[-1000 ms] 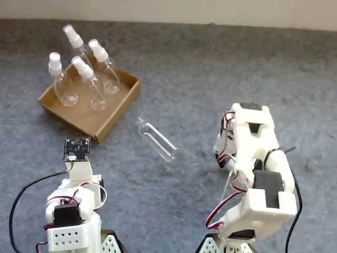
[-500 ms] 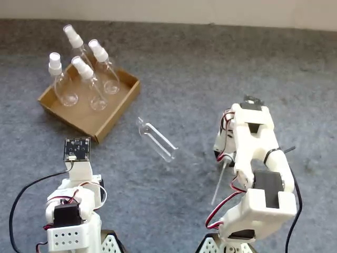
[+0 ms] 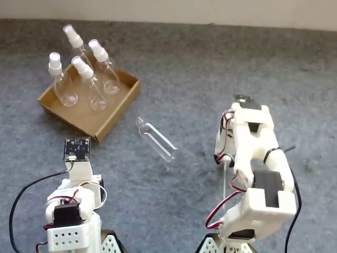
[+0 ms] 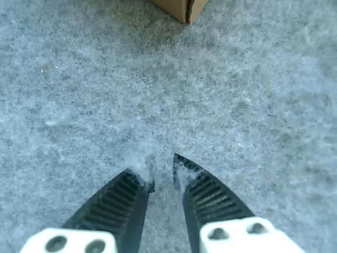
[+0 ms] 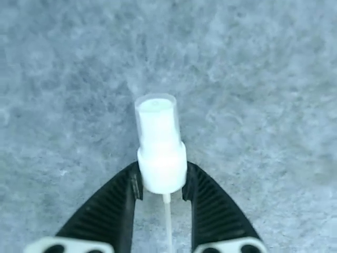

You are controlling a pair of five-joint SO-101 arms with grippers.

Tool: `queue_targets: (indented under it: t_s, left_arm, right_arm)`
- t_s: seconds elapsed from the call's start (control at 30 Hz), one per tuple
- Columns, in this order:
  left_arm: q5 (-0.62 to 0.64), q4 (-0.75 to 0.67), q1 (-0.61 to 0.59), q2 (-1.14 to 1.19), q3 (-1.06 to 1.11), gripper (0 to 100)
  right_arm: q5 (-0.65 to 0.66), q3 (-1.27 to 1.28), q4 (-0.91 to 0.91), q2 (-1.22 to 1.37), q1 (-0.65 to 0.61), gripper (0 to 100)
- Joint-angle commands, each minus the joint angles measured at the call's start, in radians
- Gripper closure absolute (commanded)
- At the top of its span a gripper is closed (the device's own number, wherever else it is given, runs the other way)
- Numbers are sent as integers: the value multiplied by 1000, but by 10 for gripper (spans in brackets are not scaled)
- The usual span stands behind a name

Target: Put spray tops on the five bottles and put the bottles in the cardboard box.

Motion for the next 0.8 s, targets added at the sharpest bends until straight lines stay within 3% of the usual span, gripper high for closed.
queue_targets:
  t_s: [0.0,0.23,0.6,0.77]
  left_arm:
    - [-8,6,-8,-4,21,995]
    - [-8,6,-8,-4,21,995]
    - [-8,6,-8,-4,21,995]
    - [-8,6,-8,-4,21,995]
  right_arm:
    - [104,-153,119,-70,-16,995]
    - [221,-257,140,-131,-22,995]
    - [219,-400,139,-128,-19,991]
    - [219,-418,2,-128,-21,991]
